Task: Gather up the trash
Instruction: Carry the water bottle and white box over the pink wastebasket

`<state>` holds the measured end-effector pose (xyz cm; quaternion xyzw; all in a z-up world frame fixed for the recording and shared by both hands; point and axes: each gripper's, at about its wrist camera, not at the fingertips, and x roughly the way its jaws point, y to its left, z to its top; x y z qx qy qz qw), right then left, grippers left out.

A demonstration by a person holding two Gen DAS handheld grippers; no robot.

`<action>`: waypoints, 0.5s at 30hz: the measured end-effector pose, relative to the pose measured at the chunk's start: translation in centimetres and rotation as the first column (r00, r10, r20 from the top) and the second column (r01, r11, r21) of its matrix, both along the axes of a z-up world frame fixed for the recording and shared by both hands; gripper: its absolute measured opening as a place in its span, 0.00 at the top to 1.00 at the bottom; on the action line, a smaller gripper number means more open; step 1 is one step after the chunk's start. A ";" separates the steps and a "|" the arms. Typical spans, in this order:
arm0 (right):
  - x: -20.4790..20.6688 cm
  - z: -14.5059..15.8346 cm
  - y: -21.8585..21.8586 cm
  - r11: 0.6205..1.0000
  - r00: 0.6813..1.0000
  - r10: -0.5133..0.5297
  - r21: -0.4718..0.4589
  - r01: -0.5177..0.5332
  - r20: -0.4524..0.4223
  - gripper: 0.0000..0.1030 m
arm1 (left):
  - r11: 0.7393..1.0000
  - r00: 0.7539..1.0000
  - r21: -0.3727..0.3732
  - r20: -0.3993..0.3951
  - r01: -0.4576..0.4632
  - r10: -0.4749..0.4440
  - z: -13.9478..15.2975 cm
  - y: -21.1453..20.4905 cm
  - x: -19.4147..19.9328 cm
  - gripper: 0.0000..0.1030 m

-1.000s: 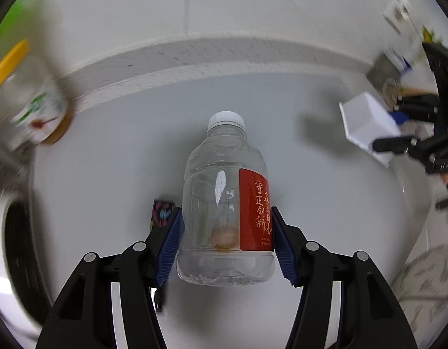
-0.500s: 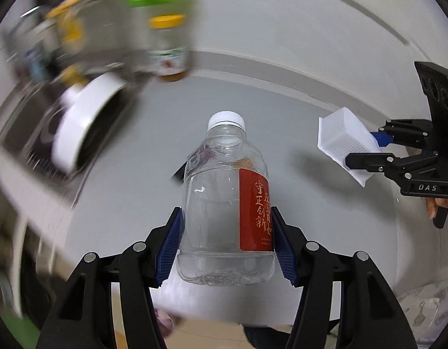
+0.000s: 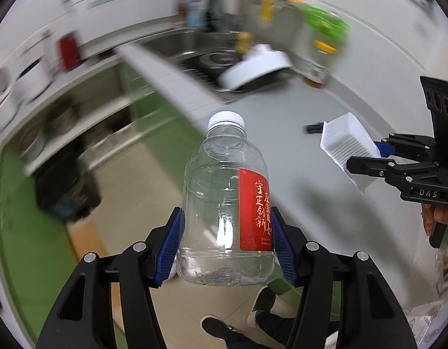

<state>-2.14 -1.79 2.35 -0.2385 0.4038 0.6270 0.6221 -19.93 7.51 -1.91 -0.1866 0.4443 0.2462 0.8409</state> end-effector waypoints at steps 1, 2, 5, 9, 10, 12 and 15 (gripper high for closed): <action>-1.3 -0.1 0.9 1.000 1.000 0.018 -0.001 -0.018 0.000 0.63 | 0.999 0.999 0.001 0.005 -0.038 0.038 -0.2 0.6 -2.0 0.44; -2.6 -0.4 1.9 0.999 0.999 0.038 -0.001 -0.038 -0.001 0.63 | 0.998 0.998 0.001 0.008 -0.063 0.063 -0.4 0.9 -3.1 0.44; -6.8 -1.6 4.7 0.996 0.996 0.086 -0.012 -0.086 -0.017 0.63 | 0.989 0.989 -0.015 0.007 -0.145 0.145 -1.4 2.4 -7.6 0.44; -11.6 -4.0 8.5 0.991 0.992 0.128 -0.044 -0.128 -0.017 0.63 | 0.974 0.974 -0.036 0.003 -0.225 0.225 -3.2 4.5 -12.5 0.44; -12.4 -4.6 9.2 0.989 0.991 0.134 -0.052 -0.135 -0.016 0.63 | 0.970 0.971 -0.039 -0.002 -0.239 0.239 -3.8 5.1 -13.4 0.44; -13.7 -6.4 11.2 0.986 0.989 0.151 -0.073 -0.151 -0.007 0.63 | 0.963 0.965 -0.055 -0.006 -0.264 0.264 -5.5 6.3 -14.5 0.44; -15.7 -11.2 14.5 0.978 0.984 0.176 -0.114 -0.174 0.006 0.63 | 0.944 0.948 -0.089 -0.006 -0.317 0.318 -10.2 8.7 -16.4 0.44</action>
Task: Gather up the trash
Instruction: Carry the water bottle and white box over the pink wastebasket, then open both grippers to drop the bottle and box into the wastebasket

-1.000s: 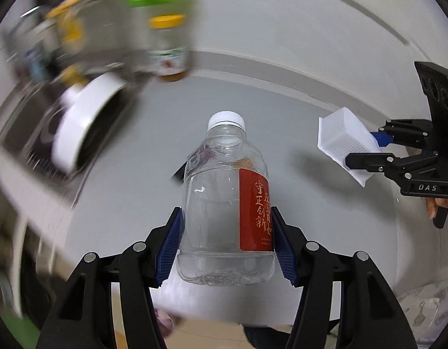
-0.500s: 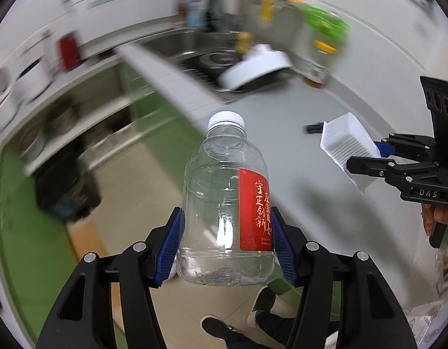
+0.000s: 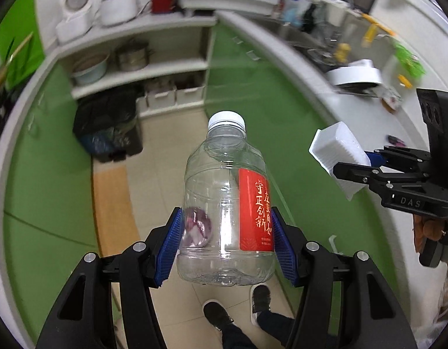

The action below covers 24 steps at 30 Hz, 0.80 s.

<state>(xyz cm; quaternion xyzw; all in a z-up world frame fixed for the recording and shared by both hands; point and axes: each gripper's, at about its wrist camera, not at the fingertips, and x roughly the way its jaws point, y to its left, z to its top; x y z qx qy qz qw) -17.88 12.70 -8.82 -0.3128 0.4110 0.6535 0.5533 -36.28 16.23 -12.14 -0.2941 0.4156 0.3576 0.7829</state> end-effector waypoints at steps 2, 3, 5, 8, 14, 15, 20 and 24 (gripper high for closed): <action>-0.9 -3.6 1.7 1.000 1.000 0.007 -0.024 -0.007 0.003 0.63 | 0.999 0.999 -0.022 0.006 -0.031 0.031 -4.2 1.5 -0.7 0.44; -1.2 -5.6 2.3 0.999 1.000 0.012 -0.033 -0.012 0.008 0.63 | 0.999 0.999 -0.031 0.007 -0.044 0.044 -6.3 2.2 -1.4 0.44; -1.8 -10.2 3.7 0.998 1.000 0.022 -0.050 -0.022 0.018 0.63 | 0.997 0.998 -0.048 0.008 -0.060 0.060 -10.9 3.4 -1.9 0.44; -2.0 -17.0 5.1 0.997 0.999 0.028 -0.070 -0.026 0.021 0.63 | 0.994 0.997 -0.078 0.012 -0.075 0.076 -19.4 5.6 -1.8 0.44; -1.3 -28.2 6.8 0.994 0.999 0.023 -0.110 -0.020 0.022 0.63 | 0.991 0.996 -0.108 0.025 -0.077 0.080 -30.9 8.9 -1.3 0.44; -1.2 -30.0 7.0 0.993 0.999 0.026 -0.118 -0.023 0.024 0.63 | 0.991 0.996 -0.113 0.031 -0.075 0.079 -32.6 9.4 -1.2 0.44; -1.1 -35.0 8.0 0.989 0.999 0.038 -0.142 -0.035 0.020 0.63 | 0.989 0.992 -0.102 0.050 -0.110 0.115 -36.3 11.0 -1.3 0.05; -1.9 -37.2 9.0 0.986 0.998 0.066 -0.151 -0.063 0.015 0.63 | 0.985 0.989 -0.106 0.044 -0.139 0.144 -37.4 11.8 -1.9 0.05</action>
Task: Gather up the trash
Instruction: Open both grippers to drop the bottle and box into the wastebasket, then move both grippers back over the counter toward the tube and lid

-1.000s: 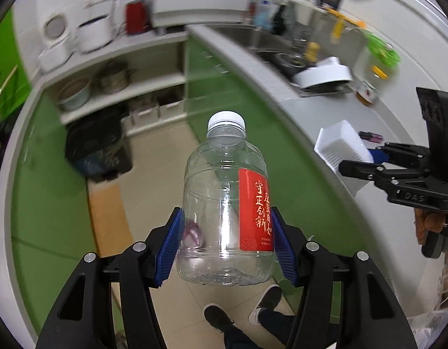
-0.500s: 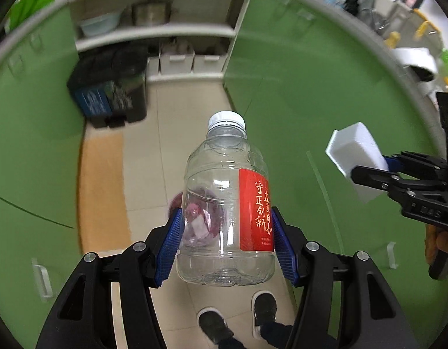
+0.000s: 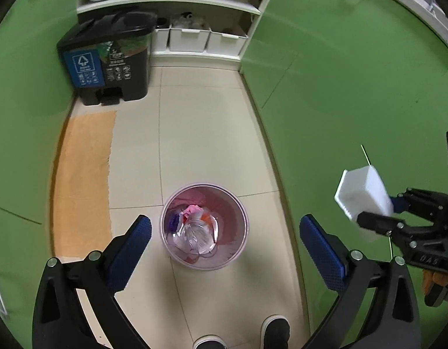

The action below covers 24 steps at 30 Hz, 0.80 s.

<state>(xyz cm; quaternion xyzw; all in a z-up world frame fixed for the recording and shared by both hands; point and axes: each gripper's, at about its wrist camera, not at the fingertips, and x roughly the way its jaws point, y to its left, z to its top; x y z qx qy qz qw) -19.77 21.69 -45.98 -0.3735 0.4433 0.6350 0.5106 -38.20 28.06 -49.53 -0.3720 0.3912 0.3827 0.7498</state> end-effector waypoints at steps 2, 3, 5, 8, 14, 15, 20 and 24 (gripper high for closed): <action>-0.5 -0.7 0.3 1.000 1.000 0.013 -0.005 -0.013 -0.004 0.63 | 1.000 1.000 0.003 -0.005 -0.010 0.010 -0.1 0.1 -0.6 0.05; -0.9 -1.1 0.5 1.000 1.000 0.021 -0.009 -0.021 -0.007 0.63 | 1.000 1.000 0.004 -0.006 -0.017 0.017 -0.1 0.0 -0.9 0.05; -1.4 -1.4 1.0 0.999 0.999 0.034 -0.018 -0.035 -0.014 0.63 | 0.999 0.999 0.007 -0.011 -0.037 0.037 0.2 0.0 -1.9 0.05; -2.5 -1.9 1.9 0.998 0.998 0.062 -0.028 -0.063 -0.023 0.63 | 0.998 0.998 0.002 -0.014 -0.067 0.067 0.4 0.1 -3.2 0.05; -5.0 -3.3 3.9 0.991 0.991 0.128 -0.022 -0.129 -0.038 0.61 | 0.992 0.991 0.006 -0.027 -0.129 0.129 0.5 -0.1 -6.3 0.05; -5.4 -3.7 4.5 0.991 0.990 0.135 -0.014 -0.136 -0.041 0.53 | 0.990 0.990 0.007 -0.026 -0.139 0.139 0.4 -0.2 -6.8 0.05; -6.3 -5.0 5.5 0.991 0.991 0.136 -0.001 -0.136 -0.022 0.03 | 0.986 0.986 0.003 -0.024 -0.166 0.166 -0.3 -0.5 -8.3 0.05; -6.1 -5.6 5.8 0.993 0.993 0.115 -0.019 -0.115 -0.006 0.03 | 0.985 0.984 0.003 -0.030 -0.173 0.173 -0.5 -0.7 -8.6 0.05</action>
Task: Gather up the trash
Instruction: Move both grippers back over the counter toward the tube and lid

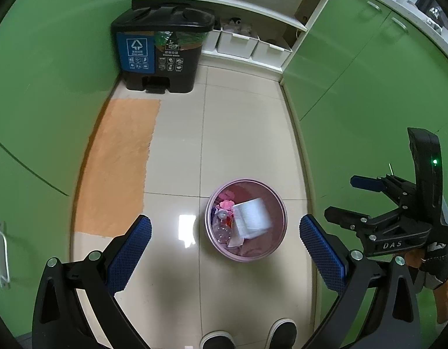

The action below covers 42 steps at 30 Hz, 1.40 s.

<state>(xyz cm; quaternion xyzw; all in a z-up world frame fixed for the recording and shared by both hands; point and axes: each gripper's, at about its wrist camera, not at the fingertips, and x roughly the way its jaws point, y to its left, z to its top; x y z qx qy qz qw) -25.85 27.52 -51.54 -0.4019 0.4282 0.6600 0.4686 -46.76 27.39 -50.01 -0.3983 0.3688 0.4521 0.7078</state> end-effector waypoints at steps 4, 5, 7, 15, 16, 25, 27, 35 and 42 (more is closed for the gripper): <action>0.7 1.0 -0.5 1.000 1.000 -0.027 -0.004 0.027 0.013 0.03 | 1.000 1.000 -0.003 -0.004 0.006 -0.006 0.7 -0.2 0.4 0.05; 0.9 1.4 -0.7 1.000 0.999 -0.031 -0.006 0.031 0.012 0.03 | 1.000 1.000 -0.004 -0.002 0.009 -0.009 0.9 -0.2 0.5 0.05; 1.3 2.9 -1.3 0.999 0.999 -0.043 -0.016 0.043 0.013 0.03 | 1.000 1.000 -0.008 0.004 0.022 -0.022 2.1 -0.6 0.9 0.05; 4.0 14.8 -5.2 0.994 0.994 -0.110 0.001 0.110 0.004 0.03 | 0.997 0.997 -0.004 0.008 0.082 -0.082 12.3 -3.4 3.0 0.05; 4.4 16.5 -5.8 0.993 0.993 -0.120 0.005 0.120 0.002 0.03 | 0.996 0.996 0.000 0.008 0.092 -0.092 14.3 -4.0 3.2 0.05; 9.0 35.8 -14.0 0.965 0.967 -0.250 0.070 0.252 -0.045 0.03 | 0.983 0.984 0.035 -0.019 0.179 -0.178 31.0 -9.1 5.4 0.05; 10.1 39.5 -16.1 0.953 0.957 -0.285 0.095 0.289 -0.052 0.03 | 0.977 0.978 0.052 -0.022 0.206 -0.206 34.5 -10.1 6.2 0.05; 15.5 49.7 -25.5 0.851 0.873 -0.480 0.198 0.486 -0.083 0.03 | 0.918 0.928 0.144 -0.014 0.370 -0.372 44.3 -13.9 11.7 0.05; 21.1 51.9 -32.8 0.746 0.778 -0.623 0.238 0.622 -0.081 0.03 | 0.820 0.834 0.186 0.001 0.542 -0.551 47.3 -17.4 20.1 0.05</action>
